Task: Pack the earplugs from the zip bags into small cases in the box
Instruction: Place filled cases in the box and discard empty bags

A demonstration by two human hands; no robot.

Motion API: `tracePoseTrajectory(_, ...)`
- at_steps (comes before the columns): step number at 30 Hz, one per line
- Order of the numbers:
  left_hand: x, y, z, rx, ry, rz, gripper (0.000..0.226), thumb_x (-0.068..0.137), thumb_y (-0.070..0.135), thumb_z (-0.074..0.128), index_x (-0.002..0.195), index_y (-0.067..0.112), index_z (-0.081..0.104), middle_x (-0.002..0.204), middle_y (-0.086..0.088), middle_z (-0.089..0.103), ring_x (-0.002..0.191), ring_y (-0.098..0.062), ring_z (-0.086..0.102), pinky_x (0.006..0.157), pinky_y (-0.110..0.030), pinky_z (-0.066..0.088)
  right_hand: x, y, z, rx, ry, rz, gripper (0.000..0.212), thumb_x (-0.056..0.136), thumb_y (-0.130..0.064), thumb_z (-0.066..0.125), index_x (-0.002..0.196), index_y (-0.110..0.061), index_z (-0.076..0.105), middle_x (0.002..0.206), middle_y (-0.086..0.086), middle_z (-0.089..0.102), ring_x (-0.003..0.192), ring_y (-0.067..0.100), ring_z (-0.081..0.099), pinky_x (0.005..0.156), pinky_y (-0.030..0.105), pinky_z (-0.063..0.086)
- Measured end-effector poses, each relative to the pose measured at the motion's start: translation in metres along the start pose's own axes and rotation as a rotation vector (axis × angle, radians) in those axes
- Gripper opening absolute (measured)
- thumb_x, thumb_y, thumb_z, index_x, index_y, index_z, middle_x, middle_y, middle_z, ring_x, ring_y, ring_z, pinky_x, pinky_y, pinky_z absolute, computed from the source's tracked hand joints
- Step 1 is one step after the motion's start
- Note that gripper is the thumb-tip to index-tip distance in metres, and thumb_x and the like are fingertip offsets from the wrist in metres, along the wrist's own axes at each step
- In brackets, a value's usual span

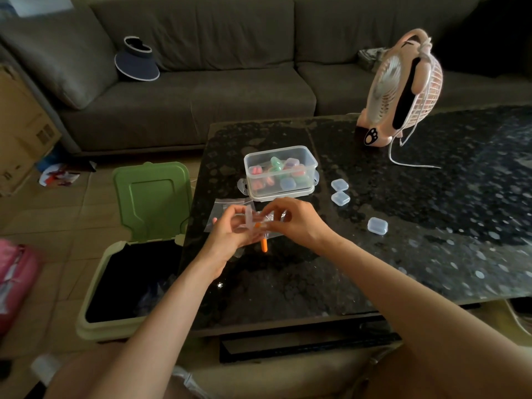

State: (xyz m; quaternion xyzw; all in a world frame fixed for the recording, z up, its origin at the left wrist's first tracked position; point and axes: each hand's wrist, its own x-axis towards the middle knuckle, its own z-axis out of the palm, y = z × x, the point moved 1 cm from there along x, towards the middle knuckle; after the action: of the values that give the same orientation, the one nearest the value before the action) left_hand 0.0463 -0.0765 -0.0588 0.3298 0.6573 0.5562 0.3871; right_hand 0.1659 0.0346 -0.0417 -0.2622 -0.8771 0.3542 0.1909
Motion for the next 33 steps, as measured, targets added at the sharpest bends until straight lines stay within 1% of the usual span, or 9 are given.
tracePoseTrajectory(3, 0.002, -0.001, -0.007, -0.063, 0.091, 0.02, 0.042, 0.078, 0.005, 0.07, 0.114, 0.013, 0.051, 0.113, -0.008, 0.068, 0.101, -0.023, 0.066, 0.09, -0.039, 0.054, 0.003, 0.003, 0.001, 0.115, 0.091, 0.099, 0.016, 0.085, -0.027, 0.068, 0.093, -0.013, 0.065, 0.082, -0.004, 0.061, 0.072, 0.008, 0.056, 0.066, 0.026, 0.051)
tracePoseTrajectory(11, 0.008, -0.014, -0.018, -0.025, 0.155, 0.003, 0.046, 0.085, -0.004, 0.061, 0.122, 0.019, 0.046, 0.119, -0.007, 0.064, 0.108, -0.021, 0.062, 0.093, -0.037, 0.052, 0.0, 0.007, 0.043, -0.245, -0.161, 0.133, 0.03, 0.083, -0.028, 0.07, 0.107, -0.018, 0.055, 0.103, 0.003, 0.062, 0.093, 0.018, 0.06, 0.083, 0.034, 0.053)
tracePoseTrajectory(14, 0.007, -0.014, -0.016, -0.028, 0.141, 0.01, 0.045, 0.086, -0.006, 0.059, 0.122, 0.016, 0.044, 0.109, -0.003, 0.068, 0.105, -0.018, 0.063, 0.088, -0.03, 0.053, 0.002, 0.008, 0.045, -0.212, -0.154, 0.111, 0.021, 0.084, -0.012, 0.064, 0.104, -0.015, 0.06, 0.105, 0.007, 0.061, 0.091, 0.018, 0.057, 0.078, 0.027, 0.047)
tracePoseTrajectory(19, 0.007, -0.013, -0.013, -0.025, 0.128, 0.015, 0.044, 0.085, -0.006, 0.061, 0.118, 0.019, 0.045, 0.106, -0.001, 0.069, 0.103, -0.017, 0.064, 0.085, -0.027, 0.053, 0.005, 0.011, 0.033, -0.213, -0.176, 0.166, 0.016, 0.085, -0.012, 0.064, 0.099, -0.013, 0.071, 0.101, 0.004, 0.068, 0.095, 0.017, 0.062, 0.085, 0.024, 0.048)
tracePoseTrajectory(22, 0.007, -0.013, -0.012, -0.034, 0.124, 0.017, 0.044, 0.085, -0.008, 0.059, 0.119, 0.017, 0.045, 0.104, 0.0, 0.068, 0.102, -0.017, 0.065, 0.077, -0.022, 0.055, 0.009, 0.013, 0.019, -0.113, -0.114, 0.247, 0.009, 0.081, -0.007, 0.068, 0.087, -0.014, 0.066, 0.087, 0.001, 0.064, 0.077, 0.012, 0.061, 0.072, 0.023, 0.054)
tracePoseTrajectory(25, 0.007, -0.016, -0.01, -0.066, 0.088, -0.008, 0.044, 0.083, -0.009, 0.061, 0.117, 0.016, 0.047, 0.114, -0.009, 0.066, 0.103, -0.021, 0.065, 0.085, -0.031, 0.056, 0.009, 0.014, 0.011, 0.001, -0.05, 0.32, 0.014, 0.076, -0.001, 0.069, 0.077, -0.011, 0.06, 0.077, 0.005, 0.065, 0.061, 0.011, 0.061, 0.058, 0.021, 0.054)
tracePoseTrajectory(27, 0.007, -0.019, -0.01, -0.053, 0.07, -0.029, 0.048, 0.074, 0.008, 0.076, 0.112, 0.023, 0.052, 0.119, -0.009, 0.064, 0.106, -0.023, 0.063, 0.092, -0.042, 0.052, 0.008, 0.014, 0.006, 0.086, 0.029, 0.331, 0.013, 0.073, 0.002, 0.069, 0.075, -0.008, 0.061, 0.079, 0.011, 0.068, 0.067, 0.019, 0.065, 0.065, 0.03, 0.059)
tracePoseTrajectory(30, 0.012, -0.033, -0.011, 0.001, 0.051, -0.07, 0.073, 0.036, 0.05, 0.09, 0.101, 0.04, 0.057, 0.124, -0.004, 0.06, 0.119, -0.026, 0.055, 0.098, -0.05, 0.046, 0.006, 0.008, -0.004, 0.451, 0.09, 0.288, 0.015, 0.076, 0.006, 0.068, 0.088, -0.004, 0.064, 0.08, 0.013, 0.068, 0.071, 0.022, 0.069, 0.07, 0.032, 0.06)
tracePoseTrajectory(33, 0.008, -0.024, -0.004, -0.006, 0.013, -0.052, 0.062, 0.053, 0.033, 0.09, 0.104, 0.036, 0.055, 0.112, 0.0, 0.068, 0.119, -0.023, 0.056, 0.103, -0.049, 0.042, 0.002, 0.001, -0.004, 0.518, 0.084, 0.188, 0.014, 0.078, -0.002, 0.072, 0.09, -0.007, 0.069, 0.079, 0.005, 0.07, 0.071, 0.014, 0.069, 0.07, 0.022, 0.057)
